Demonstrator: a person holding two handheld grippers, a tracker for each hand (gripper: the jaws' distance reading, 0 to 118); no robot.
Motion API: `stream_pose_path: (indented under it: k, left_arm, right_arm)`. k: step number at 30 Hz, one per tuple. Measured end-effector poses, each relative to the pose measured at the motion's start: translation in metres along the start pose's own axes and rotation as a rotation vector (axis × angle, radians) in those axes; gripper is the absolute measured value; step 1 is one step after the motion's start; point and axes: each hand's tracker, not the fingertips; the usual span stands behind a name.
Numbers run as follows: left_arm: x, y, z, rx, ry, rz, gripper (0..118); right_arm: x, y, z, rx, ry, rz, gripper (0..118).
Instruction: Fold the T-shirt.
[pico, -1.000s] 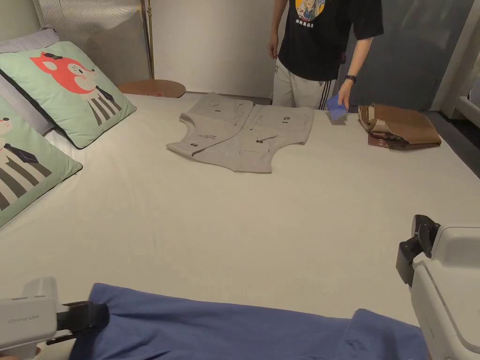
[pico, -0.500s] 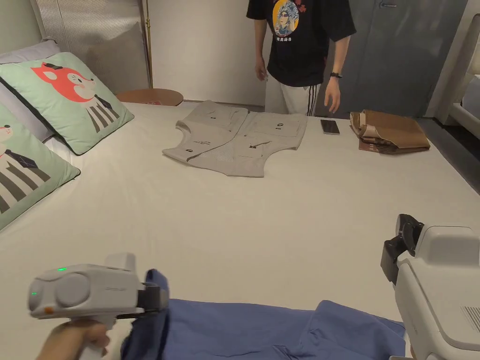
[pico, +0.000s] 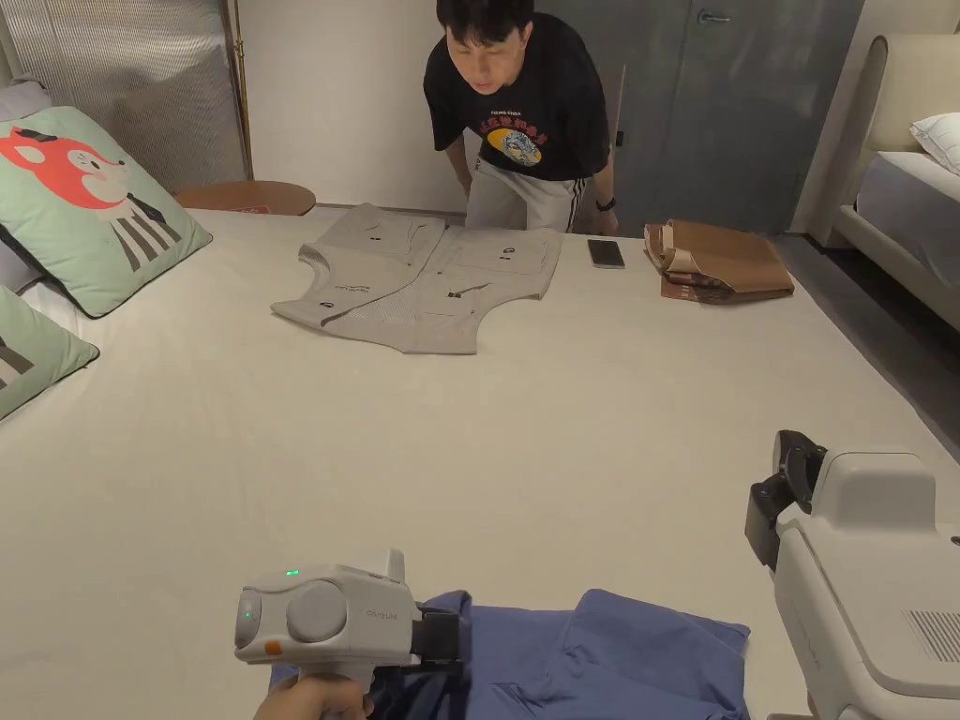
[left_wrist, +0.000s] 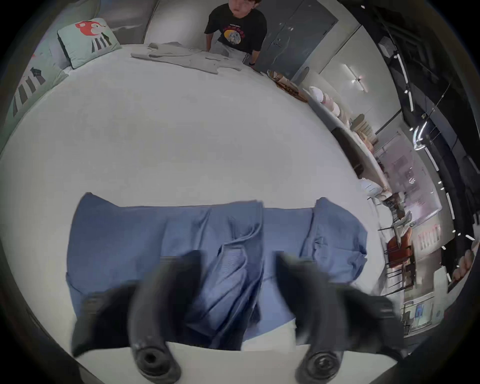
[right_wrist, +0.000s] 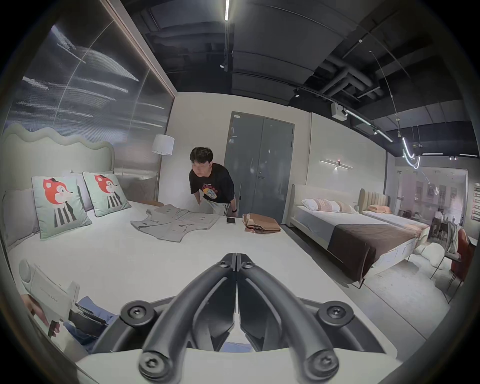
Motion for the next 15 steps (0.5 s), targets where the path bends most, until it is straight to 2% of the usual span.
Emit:
stream_pose_path:
  k: [1,2,5,11,14,15]
  left_arm:
    - [0.0,0.0,0.003,0.006,-0.024,0.004,105]
    - [0.0,0.001,0.009,0.023,-0.04,0.01,108]
    - [-0.005,0.004,0.029,0.153,-0.067,-0.02,108]
    - [-0.015,-0.018,0.089,0.506,0.202,-0.171,108]
    - [-0.028,-0.026,0.098,0.581,0.364,-0.229,102]
    - [-0.033,-0.029,0.096,0.581,0.403,-0.242,84]
  right_arm:
    - [0.0,0.0,0.001,-0.001,-0.001,-0.001,0]
    - [0.0,0.0,0.001,0.0,-0.003,-0.003,0]
    - [-0.003,0.002,-0.001,-0.002,0.004,-0.012,0]
    - [-0.011,0.003,-0.005,-0.005,0.031,-0.009,0]
    - [-0.016,0.007,0.001,-0.002,0.039,-0.016,0]
    - [-0.017,0.007,0.001,-0.001,0.04,-0.018,0]
